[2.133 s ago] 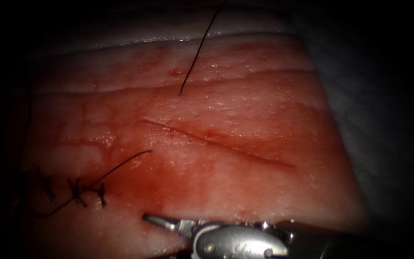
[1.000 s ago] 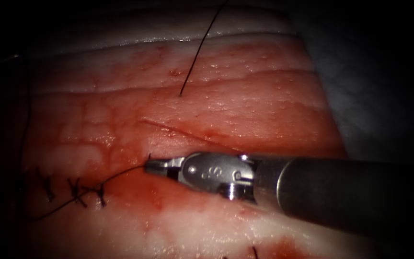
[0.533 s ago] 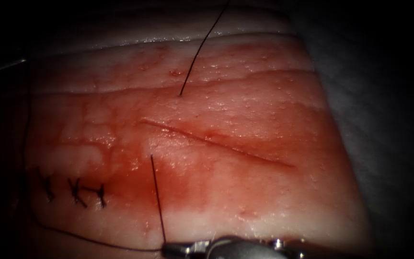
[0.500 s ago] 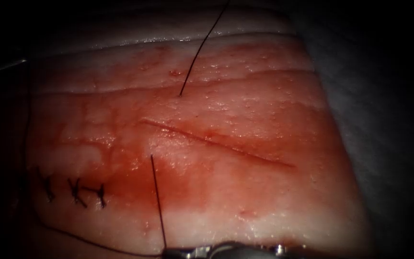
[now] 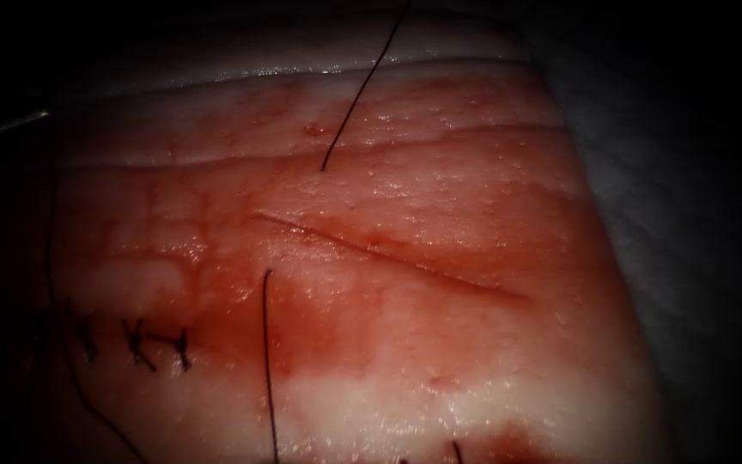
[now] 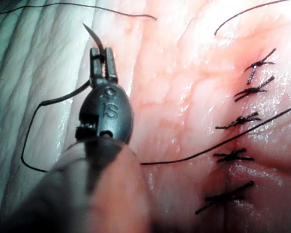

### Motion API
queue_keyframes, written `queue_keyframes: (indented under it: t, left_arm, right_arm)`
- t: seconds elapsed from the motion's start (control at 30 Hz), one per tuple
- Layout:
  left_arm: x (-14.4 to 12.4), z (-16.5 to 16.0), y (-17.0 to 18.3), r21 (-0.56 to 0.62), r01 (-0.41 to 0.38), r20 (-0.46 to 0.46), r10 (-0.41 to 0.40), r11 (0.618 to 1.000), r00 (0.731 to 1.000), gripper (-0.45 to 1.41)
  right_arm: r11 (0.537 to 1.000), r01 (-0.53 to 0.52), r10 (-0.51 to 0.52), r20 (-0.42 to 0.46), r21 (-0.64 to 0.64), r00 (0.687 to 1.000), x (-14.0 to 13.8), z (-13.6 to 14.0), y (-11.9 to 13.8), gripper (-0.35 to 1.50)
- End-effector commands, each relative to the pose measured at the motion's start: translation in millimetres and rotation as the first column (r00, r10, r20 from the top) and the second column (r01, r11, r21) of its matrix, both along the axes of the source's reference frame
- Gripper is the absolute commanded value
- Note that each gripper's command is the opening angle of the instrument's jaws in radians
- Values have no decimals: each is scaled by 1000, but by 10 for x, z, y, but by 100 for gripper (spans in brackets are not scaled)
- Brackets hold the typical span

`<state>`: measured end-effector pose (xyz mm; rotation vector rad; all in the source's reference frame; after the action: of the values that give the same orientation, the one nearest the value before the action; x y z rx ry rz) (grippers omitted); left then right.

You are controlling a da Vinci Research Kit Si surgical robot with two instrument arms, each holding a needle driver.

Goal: Wound Closure
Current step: Use the right hand to pull the suture through the skin until only a short tail remains.

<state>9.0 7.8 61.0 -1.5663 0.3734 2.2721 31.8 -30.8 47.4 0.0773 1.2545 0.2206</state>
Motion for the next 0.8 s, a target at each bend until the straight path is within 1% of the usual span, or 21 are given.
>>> queue_keyframes:
  t: [0.03, 0.13, 0.23, 0.43, 0.53, 0.67, 0.8]
  left_arm:
    - [-4, 6, 4, -1, 0, 1, 0, 1000, 1000, -45]
    - [-4, 6, 4, -1, 1, 0, -1, 1000, 1000, -45]
    - [-4, 7, 4, -1, 2, -1, -2, 1000, 1000, -45]
    - [-4, 7, 4, -2, 2, -3, -2, 1000, 1000, -45]
    - [-4, 7, 4, -2, 2, -3, -3, 1000, 1000, -45]
    - [-3, 7, 4, -2, 2, -3, -2, 1000, 1000, -45]
    - [-2, 7, 4, -2, 1, -3, -1, 1000, 1000, -45]
  right_arm:
    - [1000, -9, 9, -5, -16, 1000, -1, 17, 30, 108]
    - [999, -26, 26, 6, -30, 1000, -6, 34, 59, 108]
    - [998, -31, 32, 14, -47, 999, -7, 54, 82, 108]
    - [997, -47, 49, 29, -68, 998, 6, 100, 116, 113]
    - [996, -58, 61, 38, -75, 997, 16, 121, 129, 123]
    - [994, -62, 65, 39, -86, 997, 30, 144, 135, 126]
    - [994, -57, 60, 31, -97, 998, 38, 157, 131, 110]
